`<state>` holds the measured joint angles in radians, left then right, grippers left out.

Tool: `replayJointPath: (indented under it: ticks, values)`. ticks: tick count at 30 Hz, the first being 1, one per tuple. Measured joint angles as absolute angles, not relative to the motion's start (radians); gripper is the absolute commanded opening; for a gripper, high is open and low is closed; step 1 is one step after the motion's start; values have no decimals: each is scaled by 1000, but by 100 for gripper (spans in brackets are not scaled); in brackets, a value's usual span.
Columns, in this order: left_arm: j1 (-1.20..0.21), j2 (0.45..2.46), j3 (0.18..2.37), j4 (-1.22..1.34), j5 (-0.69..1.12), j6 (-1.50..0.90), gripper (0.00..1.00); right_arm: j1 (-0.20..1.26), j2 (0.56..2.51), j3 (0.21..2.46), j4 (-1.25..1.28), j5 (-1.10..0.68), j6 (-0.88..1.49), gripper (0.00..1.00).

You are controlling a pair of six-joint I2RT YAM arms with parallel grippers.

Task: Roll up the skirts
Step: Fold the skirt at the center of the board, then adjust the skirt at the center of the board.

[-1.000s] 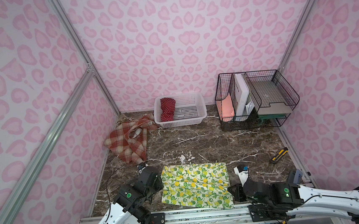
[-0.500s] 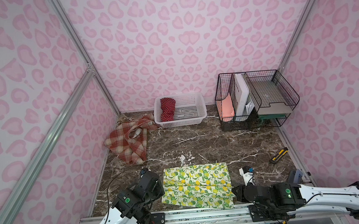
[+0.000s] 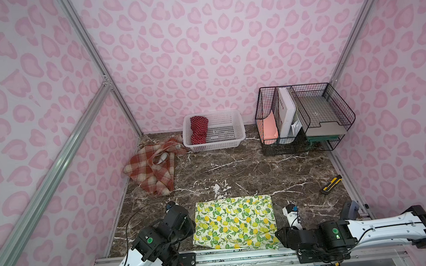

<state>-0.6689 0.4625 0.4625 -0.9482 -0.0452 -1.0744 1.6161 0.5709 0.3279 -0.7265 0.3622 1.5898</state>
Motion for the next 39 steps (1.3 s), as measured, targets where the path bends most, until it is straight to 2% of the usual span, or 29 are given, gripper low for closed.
replayJointPath:
  ticks: [2, 3, 6, 9, 12, 14, 16, 22, 27, 29, 35, 39]
  values:
    - [-669, 458, 466, -961, -63, -1075, 42, 1630, 566, 315, -714, 353, 1592, 36]
    - [-669, 459, 468, -961, -71, -1075, 42, 1637, 567, 312, -705, 350, 1592, 33]
    - [-670, 488, 477, -941, -92, -1070, 41, 1662, 576, 311, -682, 343, 1591, 13]
    - [-670, 578, 504, -891, -103, -1056, 39, 1682, 578, 307, -656, 336, 1589, 12]
    - [-670, 710, 557, -824, -111, -1034, 37, 1690, 562, 289, -647, 312, 1591, 20]
    - [-670, 813, 614, -793, -124, -1017, 37, 1699, 530, 279, -661, 295, 1598, 35]
    - [-670, 915, 669, -768, -147, -1000, 42, 1713, 501, 292, -693, 299, 1605, 44]
    - [-635, 1167, 783, -702, -224, -941, 47, 1700, 503, 386, -789, 429, 1645, 54]
    - [-528, 1253, 782, -668, -230, -926, 48, 1530, 591, 420, -798, 552, 1590, 60]
    - [-496, 1271, 780, -666, -225, -916, 47, 1393, 612, 400, -725, 562, 1497, 60]
    - [-475, 1317, 776, -650, -181, -901, 43, 1017, 651, 305, -459, 458, 1211, 60]
    - [-472, 1349, 769, -638, -172, -888, 39, 894, 719, 280, -304, 355, 1076, 58]
